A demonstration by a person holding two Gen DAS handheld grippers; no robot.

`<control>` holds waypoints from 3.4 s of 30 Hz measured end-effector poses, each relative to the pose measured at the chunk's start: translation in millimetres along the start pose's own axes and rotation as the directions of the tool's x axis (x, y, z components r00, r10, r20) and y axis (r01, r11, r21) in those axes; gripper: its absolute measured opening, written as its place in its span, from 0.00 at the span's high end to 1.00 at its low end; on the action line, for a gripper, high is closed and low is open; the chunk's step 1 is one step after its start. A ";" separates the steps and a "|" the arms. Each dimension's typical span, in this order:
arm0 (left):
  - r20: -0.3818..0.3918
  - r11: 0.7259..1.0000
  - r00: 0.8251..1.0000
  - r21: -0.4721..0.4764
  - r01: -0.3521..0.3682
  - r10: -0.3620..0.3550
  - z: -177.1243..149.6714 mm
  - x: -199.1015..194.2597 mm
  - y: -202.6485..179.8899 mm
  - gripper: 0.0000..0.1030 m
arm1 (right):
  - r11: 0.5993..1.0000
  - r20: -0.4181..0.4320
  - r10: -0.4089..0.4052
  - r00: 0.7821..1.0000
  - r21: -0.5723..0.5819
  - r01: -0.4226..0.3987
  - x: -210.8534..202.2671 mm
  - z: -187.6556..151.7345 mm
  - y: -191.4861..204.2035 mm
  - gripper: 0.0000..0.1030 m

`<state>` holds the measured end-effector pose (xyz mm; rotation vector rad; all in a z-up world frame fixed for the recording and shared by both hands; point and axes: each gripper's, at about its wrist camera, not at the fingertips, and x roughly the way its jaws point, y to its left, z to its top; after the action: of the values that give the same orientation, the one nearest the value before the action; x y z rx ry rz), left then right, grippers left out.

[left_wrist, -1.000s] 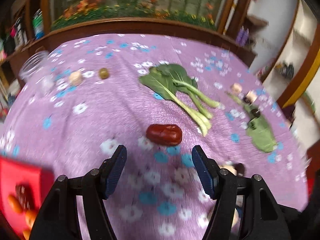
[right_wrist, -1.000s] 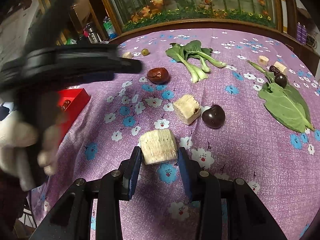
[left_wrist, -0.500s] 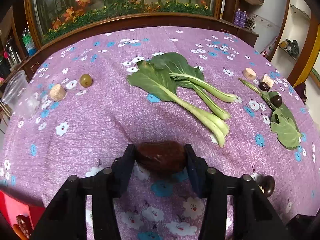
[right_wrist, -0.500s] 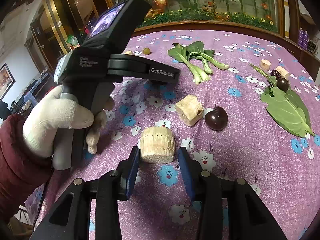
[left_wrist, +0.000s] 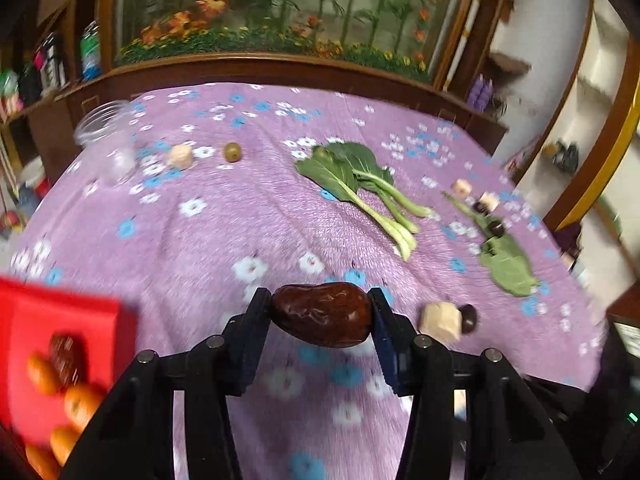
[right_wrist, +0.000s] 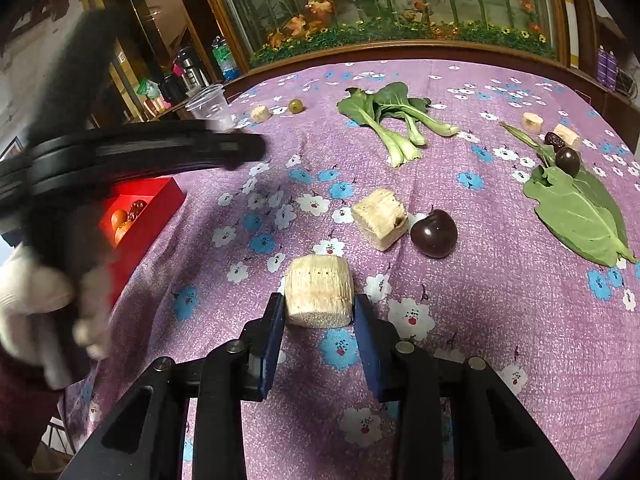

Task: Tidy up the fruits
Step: 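Carry the date and roll over the red tray and open both grippers, then grasp the square cube with the left gripper while the right gripper grasps a dark plum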

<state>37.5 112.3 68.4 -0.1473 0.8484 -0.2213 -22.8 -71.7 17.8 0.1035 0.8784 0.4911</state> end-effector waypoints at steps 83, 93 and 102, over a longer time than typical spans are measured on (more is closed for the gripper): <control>0.121 0.959 0.984 -0.266 -0.094 0.130 -90.2 -152.8 75.7 0.19 | 0.985 -0.005 -0.050 0.999 0.165 0.050 -59.7 -26.1 -8.1 0.42; 0.044 0.993 0.999 -0.119 0.007 -0.002 -69.3 -95.6 11.7 0.19 | 0.977 0.025 -0.135 0.991 0.170 0.129 -41.1 8.3 -45.4 0.42; -0.039 0.986 0.988 -0.085 0.143 -0.147 -28.6 -20.2 -26.2 0.23 | 0.979 0.008 -0.201 0.979 0.032 0.201 3.5 27.4 -46.7 0.43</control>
<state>-0.6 90.8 70.1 -0.2825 0.8928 -0.3272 17.2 -108.4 19.5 0.0452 0.8749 0.2872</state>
